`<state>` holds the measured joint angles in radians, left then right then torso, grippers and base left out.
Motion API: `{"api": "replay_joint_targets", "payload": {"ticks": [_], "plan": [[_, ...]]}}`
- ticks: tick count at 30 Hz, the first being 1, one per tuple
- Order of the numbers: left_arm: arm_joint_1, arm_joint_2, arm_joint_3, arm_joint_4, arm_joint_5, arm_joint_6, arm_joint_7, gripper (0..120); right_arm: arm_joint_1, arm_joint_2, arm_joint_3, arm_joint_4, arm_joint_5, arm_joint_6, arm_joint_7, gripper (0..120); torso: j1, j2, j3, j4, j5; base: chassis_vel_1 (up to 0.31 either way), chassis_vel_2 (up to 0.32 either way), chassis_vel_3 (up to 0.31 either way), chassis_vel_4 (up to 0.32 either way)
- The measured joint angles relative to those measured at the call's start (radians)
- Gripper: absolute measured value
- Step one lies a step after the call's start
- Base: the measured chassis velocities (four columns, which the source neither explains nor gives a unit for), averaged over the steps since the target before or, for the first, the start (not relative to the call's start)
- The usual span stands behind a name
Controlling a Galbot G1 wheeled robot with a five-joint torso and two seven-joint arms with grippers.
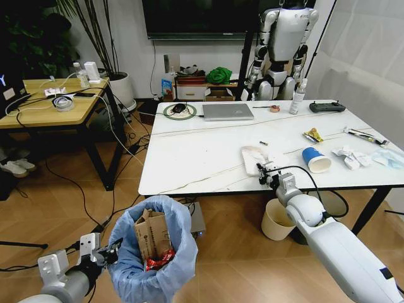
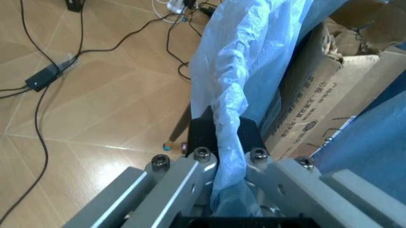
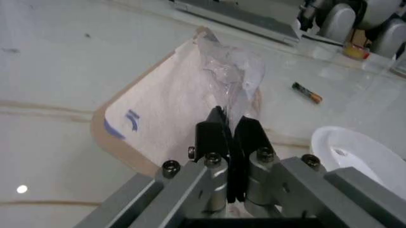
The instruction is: Pick up the trash bin and place the trash from the table into it.
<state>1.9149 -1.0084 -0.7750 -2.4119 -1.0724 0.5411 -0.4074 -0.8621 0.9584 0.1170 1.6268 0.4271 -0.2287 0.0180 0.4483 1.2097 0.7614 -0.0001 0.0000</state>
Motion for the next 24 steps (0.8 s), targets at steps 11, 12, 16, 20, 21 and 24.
{"api": "replay_joint_targets", "payload": {"ticks": [11,12,16,20,21,24], "plan": [[0.024,-0.026,0.013,-0.022,0.005,-0.001,0.0,0,-0.006,-0.088,-0.102,0.278,0.335,0.161,-0.216,0,0.0,0.0,0.0,0.0001,-0.0001,0.0,0.0,0.0,0.0],[0.024,-0.026,0.013,-0.022,0.005,-0.001,0.0,0,-0.006,-0.088,-0.102,0.278,0.335,0.161,-0.216,0,0.0,0.0,0.0,0.0001,-0.0001,0.0,0.0,0.0,0.0],[0.033,-0.026,0.012,-0.026,0.002,-0.002,0.0,0,0.026,-0.106,-0.247,0.405,0.468,0.199,-0.272,0,0.0,0.0,0.0,0.0,-0.0002,0.0,0.0,0.0,0.0],[0.041,-0.023,-0.001,-0.026,-0.004,-0.004,0.0,0,0.086,-0.097,-0.371,0.447,0.515,0.238,-0.311,0,0.0,0.0,0.0,0.0002,-0.0003,0.0,0.0,0.0,0.0],[0.043,-0.022,-0.007,-0.026,-0.006,-0.004,0.0,0,0.119,-0.089,-0.423,0.454,0.525,0.252,-0.33,0,0.0,0.0,0.0,0.0002,-0.0003,0.0,0.0,0.0,0.0],[0.048,-0.022,-0.018,-0.028,-0.009,-0.004,0.0,0,0.17,-0.075,-0.507,0.444,0.534,0.279,-0.385,0,0.0,0.0,0.0,0.0003,-0.0004,0.0,0.0,0.0,0.0]]}}
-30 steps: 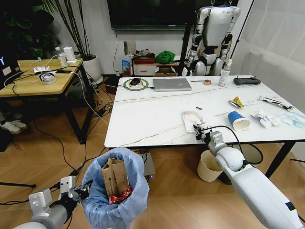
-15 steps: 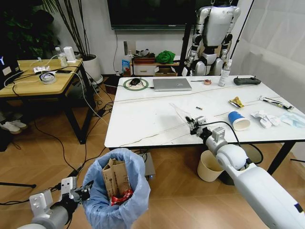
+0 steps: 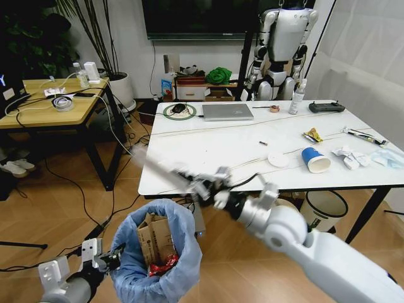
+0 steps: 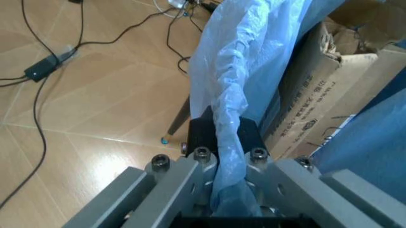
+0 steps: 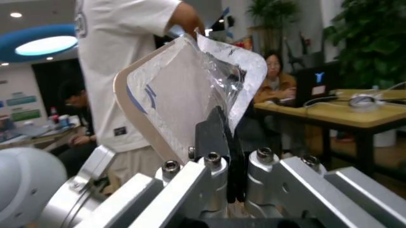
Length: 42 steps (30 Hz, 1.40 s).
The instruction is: Pick up the trash bin and place the trash from the table into it.
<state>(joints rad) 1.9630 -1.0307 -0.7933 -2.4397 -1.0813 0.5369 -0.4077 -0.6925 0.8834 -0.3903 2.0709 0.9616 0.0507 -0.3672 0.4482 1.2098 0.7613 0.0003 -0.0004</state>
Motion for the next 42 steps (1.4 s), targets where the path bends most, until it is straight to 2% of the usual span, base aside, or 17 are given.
{"api": "replay_joint_targets", "payload": {"ticks": [3,7,14,25,42], "plan": [[0.01,-0.006,-0.015,-0.008,0.0,0.0,-0.004,0,0.024,0.008,-0.06,-0.044,-0.026,0.02,-0.047,0,0.0,0.0,0.0,-0.0001,0.0,0.0,0.0,0.0,0.0],[0.013,-0.01,-0.025,-0.013,0.0,0.0,-0.011,0,0.022,0.011,-0.084,-0.09,-0.074,0.037,-0.061,0,0.0,0.0,0.0,-0.0002,0.0,0.0,0.0,0.0,0.0],[0.016,-0.001,-0.043,-0.014,0.007,0.001,-0.026,0,-0.004,0.006,-0.067,-0.142,-0.138,0.071,-0.077,0,0.0,0.0,0.0,-0.0004,0.0003,0.0,0.0,0.0,0.0],[-0.009,0.01,-0.047,0.002,-0.014,0.002,-0.037,0,-0.045,-0.005,-0.052,-0.123,-0.164,0.078,-0.074,0,0.0,0.0,0.0,-0.0004,0.0002,0.0,0.0,0.0,0.0],[-0.015,0.015,-0.05,0.0,-0.031,0.003,-0.034,0,-0.059,0.014,-0.132,-0.116,-0.194,0.081,-0.071,0,0.0,0.0,0.0,-0.0003,0.0003,0.0,0.0,0.0,0.0]]}}
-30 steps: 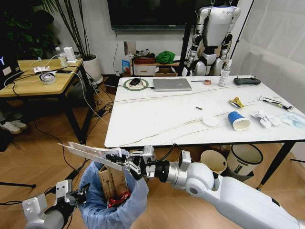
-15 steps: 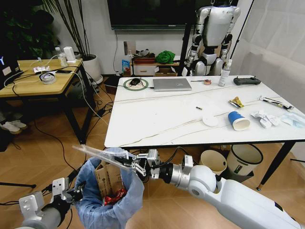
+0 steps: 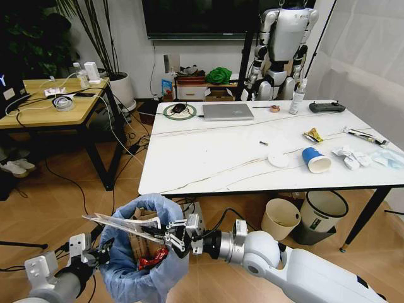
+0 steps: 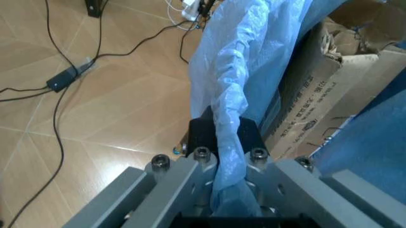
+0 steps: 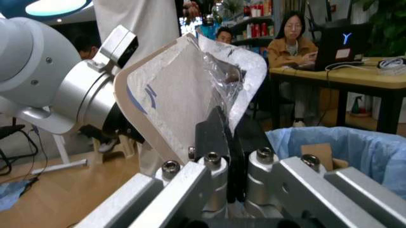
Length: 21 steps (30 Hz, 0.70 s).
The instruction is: Pick up the trash bin and place the trash from the table into it.
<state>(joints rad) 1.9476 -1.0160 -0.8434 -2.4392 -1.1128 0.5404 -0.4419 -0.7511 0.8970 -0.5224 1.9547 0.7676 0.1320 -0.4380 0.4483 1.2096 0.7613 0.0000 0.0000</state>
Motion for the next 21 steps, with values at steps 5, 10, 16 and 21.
{"api": "replay_joint_targets", "payload": {"ticks": [5,10,16,21], "plan": [[-0.004,0.002,0.0,0.002,-0.005,0.001,0.0,0,0.002,-0.001,-0.013,0.006,-0.007,0.001,0.0,0,0.0,0.0,0.0,0.0,0.0,0.0,0.0,0.0,0.0],[-0.003,0.002,0.001,0.002,-0.007,0.003,0.0,0,0.011,0.004,-0.02,0.004,-0.021,0.007,0.006,0,0.0,0.0,0.0,0.0,0.0,0.0,0.0,0.0,0.0],[0.003,0.002,0.0,-0.001,-0.008,0.004,0.0,0,0.016,0.007,-0.02,-0.002,-0.037,0.019,0.021,25,0.0,0.0,0.0,0.0,0.0,0.0,0.0,0.0,0.0],[0.003,0.002,0.0,-0.002,-0.008,0.005,-0.001,0,0.015,0.008,-0.02,-0.002,-0.042,0.022,0.025,42,0.0,0.0,0.0,0.0,0.0,0.0,0.0,0.0,0.0]]}}
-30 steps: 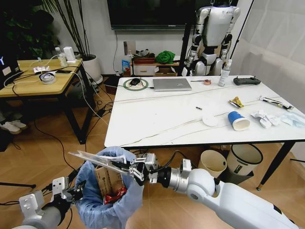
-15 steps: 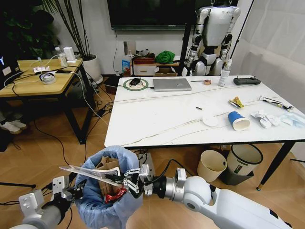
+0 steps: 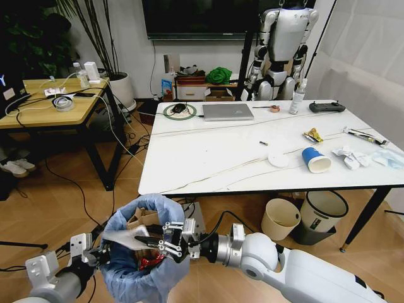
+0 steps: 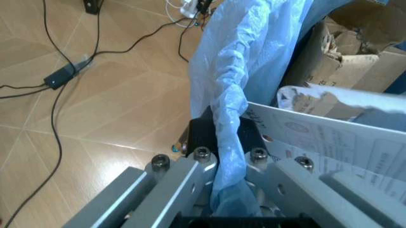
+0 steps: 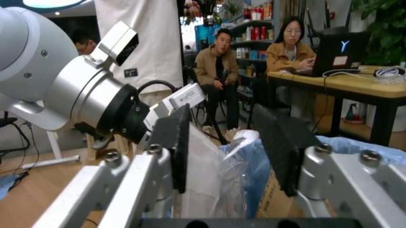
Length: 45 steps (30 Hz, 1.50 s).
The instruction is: Pick up the trash bin and place the trash from the table into it.
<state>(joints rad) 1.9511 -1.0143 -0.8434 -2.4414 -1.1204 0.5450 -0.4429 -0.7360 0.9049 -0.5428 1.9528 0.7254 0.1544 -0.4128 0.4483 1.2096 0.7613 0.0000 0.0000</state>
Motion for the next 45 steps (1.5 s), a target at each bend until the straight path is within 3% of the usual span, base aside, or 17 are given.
{"api": "replay_joint_targets", "payload": {"ticks": [3,14,19,24,30,33,35,45], "plan": [[0.0,0.0,0.0,-0.001,0.0,0.0,0.0,0,0.001,0.0,0.0,0.001,0.0,0.001,0.001,49,0.0,0.0,0.0,0.0,0.0,0.0,0.0,0.0,0.0],[0.002,-0.001,0.001,0.005,0.007,0.0,0.0,0,0.034,-0.003,0.051,0.064,0.063,0.004,0.055,92,0.0,0.0,0.0,0.0001,-0.0001,0.0,0.0,0.0,0.0],[0.002,0.0,0.003,0.004,0.007,0.0,0.0,0,0.041,-0.001,0.123,0.064,0.085,0.001,0.102,100,0.0,0.0,0.0,0.0001,0.0001,0.0,0.0,0.0,0.0],[-0.008,0.001,0.01,0.005,0.007,0.0,0.002,0,0.028,-0.011,0.263,0.06,0.139,-0.054,0.167,100,0.0,0.0,0.0,0.0003,0.0001,0.0,0.0,0.0,0.0],[-0.039,0.002,0.037,0.018,0.008,0.0,0.01,0,-0.153,-0.055,0.561,-0.068,0.091,-0.053,0.225,100,0.0,0.0,0.0,-0.0002,0.0003,0.0,0.0,0.0,0.0],[-0.052,0.006,0.045,0.025,0.009,0.0,0.014,0,-0.205,-0.056,0.641,-0.099,0.088,-0.044,0.239,100,0.0,0.0,0.0,-0.0004,0.0005,0.0,0.0,0.0,0.0],[-0.084,0.012,0.063,0.048,0.018,0.0,0.024,0,-0.328,-0.054,0.845,-0.149,0.06,-0.04,0.218,100,0.0,0.0,0.0,-0.0002,0.0002,0.0,0.0,0.0,0.0],[-0.139,0.004,0.09,0.085,0.063,-0.004,0.05,0,-0.542,0.009,1.08,-0.176,-0.029,0.008,0.188,100,0.0,0.0,0.0,0.0,0.0003,0.0,0.0,0.0,0.0]]}}
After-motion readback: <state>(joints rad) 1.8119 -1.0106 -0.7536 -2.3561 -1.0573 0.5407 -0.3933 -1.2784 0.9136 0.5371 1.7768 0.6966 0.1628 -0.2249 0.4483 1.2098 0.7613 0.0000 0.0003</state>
